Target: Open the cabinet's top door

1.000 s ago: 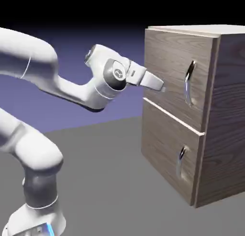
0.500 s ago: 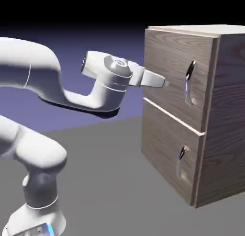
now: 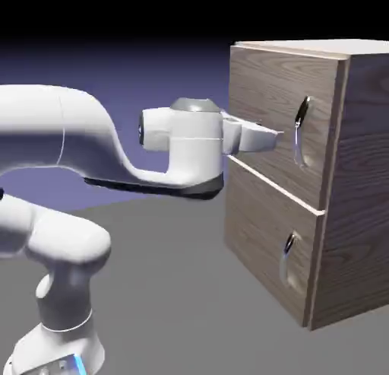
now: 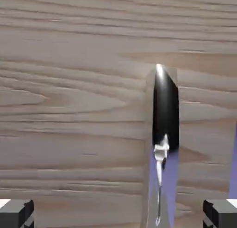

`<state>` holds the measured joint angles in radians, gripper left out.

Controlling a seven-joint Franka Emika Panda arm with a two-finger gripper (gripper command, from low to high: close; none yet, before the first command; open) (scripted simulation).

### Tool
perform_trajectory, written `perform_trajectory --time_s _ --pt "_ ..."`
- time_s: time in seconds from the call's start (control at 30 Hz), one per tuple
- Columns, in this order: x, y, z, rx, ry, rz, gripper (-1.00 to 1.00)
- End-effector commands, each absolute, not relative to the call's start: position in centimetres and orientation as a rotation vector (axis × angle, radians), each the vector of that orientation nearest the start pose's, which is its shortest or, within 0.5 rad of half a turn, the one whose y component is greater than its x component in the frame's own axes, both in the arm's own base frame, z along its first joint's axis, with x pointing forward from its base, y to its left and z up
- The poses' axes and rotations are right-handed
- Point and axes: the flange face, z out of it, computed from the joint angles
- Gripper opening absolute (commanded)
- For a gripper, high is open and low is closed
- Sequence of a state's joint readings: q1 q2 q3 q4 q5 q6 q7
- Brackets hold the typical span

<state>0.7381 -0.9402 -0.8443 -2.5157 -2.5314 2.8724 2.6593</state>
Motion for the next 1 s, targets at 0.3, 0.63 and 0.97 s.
perform_trajectory --time_s 0.3,0.63,0.97 --pt "39.9 -7.5 51.3 -1.762 0.686 -1.727 0.0" --pt "39.6 -6.1 51.3 -1.757 0.769 -1.786 -1.0" --pt "33.0 -2.6 51.3 -1.735 0.953 -1.901 -1.0"
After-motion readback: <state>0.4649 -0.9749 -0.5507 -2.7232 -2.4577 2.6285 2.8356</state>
